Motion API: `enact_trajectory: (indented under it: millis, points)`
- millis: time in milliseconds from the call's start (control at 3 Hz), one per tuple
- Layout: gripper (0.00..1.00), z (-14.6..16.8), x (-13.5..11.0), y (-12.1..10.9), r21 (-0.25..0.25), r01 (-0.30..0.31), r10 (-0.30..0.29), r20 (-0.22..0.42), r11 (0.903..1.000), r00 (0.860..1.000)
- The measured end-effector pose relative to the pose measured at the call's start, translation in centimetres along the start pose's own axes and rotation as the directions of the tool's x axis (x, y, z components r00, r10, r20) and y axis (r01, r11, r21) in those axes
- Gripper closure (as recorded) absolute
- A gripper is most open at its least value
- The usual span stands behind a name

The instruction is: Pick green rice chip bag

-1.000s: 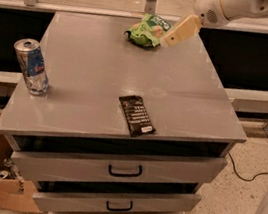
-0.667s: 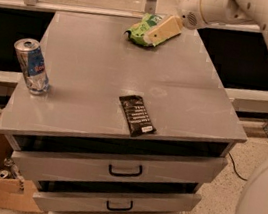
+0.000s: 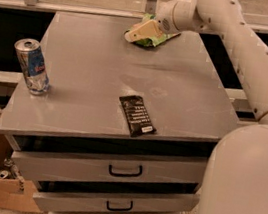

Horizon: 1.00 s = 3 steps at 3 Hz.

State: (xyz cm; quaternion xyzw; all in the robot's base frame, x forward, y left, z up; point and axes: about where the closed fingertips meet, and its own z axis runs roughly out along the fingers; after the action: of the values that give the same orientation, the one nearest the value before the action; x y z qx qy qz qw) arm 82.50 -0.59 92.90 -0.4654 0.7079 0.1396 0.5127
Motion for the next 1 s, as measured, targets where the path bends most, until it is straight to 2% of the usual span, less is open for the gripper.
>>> enact_trajectory:
  millis: [333, 1000]
  points:
    - [0.00, 2.6, 1.7, -1.6, 0.045, -0.018, 0.019, -0.031, 0.9988, 0.999]
    - [0.00, 5.3, 4.0, -4.9, 0.121, -0.015, 0.024, -0.067, 0.9926, 0.997]
